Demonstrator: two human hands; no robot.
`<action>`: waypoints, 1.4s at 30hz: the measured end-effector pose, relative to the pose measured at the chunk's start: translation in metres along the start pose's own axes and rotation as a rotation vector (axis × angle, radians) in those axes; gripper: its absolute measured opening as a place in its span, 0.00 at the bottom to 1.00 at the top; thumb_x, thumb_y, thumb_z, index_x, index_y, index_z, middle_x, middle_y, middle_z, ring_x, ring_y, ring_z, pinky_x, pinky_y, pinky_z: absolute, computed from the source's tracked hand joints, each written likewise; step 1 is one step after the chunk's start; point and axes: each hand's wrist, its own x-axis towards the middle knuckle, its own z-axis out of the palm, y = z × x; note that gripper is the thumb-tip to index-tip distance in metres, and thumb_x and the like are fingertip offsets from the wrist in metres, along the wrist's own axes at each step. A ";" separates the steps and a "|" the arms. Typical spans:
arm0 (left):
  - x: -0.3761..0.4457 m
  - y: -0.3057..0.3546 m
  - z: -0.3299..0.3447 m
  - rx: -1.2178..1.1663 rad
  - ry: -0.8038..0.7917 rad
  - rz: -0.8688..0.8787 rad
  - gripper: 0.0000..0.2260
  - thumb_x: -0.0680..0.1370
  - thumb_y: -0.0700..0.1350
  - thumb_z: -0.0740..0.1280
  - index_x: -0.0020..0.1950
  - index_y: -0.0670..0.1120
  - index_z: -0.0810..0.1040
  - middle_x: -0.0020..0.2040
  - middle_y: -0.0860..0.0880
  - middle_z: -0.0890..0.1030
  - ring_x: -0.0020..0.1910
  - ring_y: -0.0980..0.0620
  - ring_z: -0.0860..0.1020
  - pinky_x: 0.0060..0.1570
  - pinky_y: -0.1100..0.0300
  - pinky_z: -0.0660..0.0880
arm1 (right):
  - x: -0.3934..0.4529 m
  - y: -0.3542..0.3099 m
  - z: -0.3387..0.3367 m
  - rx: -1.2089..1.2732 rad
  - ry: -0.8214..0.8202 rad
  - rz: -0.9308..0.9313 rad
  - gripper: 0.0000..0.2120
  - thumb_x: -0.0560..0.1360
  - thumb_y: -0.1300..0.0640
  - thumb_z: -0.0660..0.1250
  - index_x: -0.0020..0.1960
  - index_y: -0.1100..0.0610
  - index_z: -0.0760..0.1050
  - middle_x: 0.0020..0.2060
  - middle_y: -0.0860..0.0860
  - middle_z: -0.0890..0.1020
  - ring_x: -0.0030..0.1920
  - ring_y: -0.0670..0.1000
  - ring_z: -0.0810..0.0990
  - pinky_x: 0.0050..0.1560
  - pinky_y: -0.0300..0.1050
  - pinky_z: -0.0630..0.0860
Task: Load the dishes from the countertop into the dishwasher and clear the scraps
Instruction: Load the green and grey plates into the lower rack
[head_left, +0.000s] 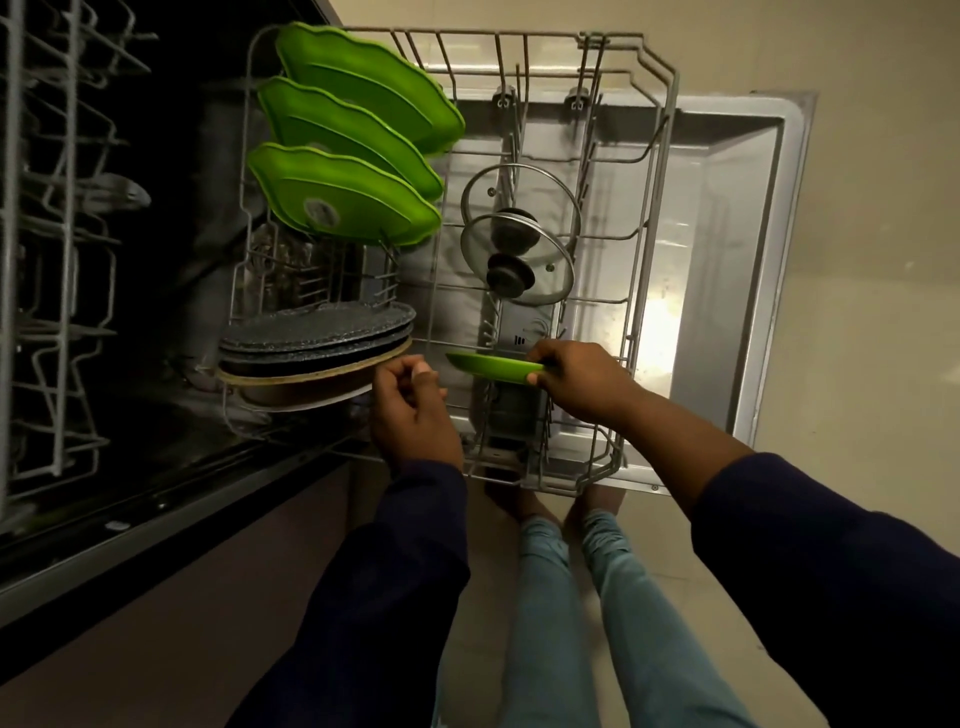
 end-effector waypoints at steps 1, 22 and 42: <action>-0.001 -0.001 0.000 0.003 -0.004 -0.001 0.04 0.79 0.40 0.59 0.45 0.47 0.71 0.37 0.55 0.74 0.33 0.61 0.75 0.34 0.75 0.71 | 0.000 0.000 0.000 0.007 0.009 0.003 0.13 0.78 0.56 0.63 0.61 0.57 0.73 0.56 0.57 0.79 0.54 0.55 0.77 0.52 0.47 0.73; 0.062 0.082 -0.091 -0.077 0.300 0.188 0.09 0.79 0.41 0.59 0.43 0.54 0.70 0.40 0.51 0.76 0.37 0.58 0.76 0.41 0.65 0.72 | 0.033 -0.224 0.008 0.878 0.005 -0.234 0.19 0.74 0.53 0.69 0.62 0.59 0.71 0.54 0.55 0.78 0.56 0.55 0.78 0.53 0.50 0.75; 0.113 0.140 -0.159 -0.176 0.464 0.268 0.09 0.78 0.39 0.59 0.56 0.47 0.73 0.49 0.54 0.77 0.49 0.60 0.77 0.57 0.59 0.74 | 0.069 -0.325 0.003 1.013 -0.170 -0.183 0.20 0.72 0.53 0.69 0.58 0.62 0.69 0.32 0.50 0.70 0.33 0.50 0.73 0.32 0.42 0.69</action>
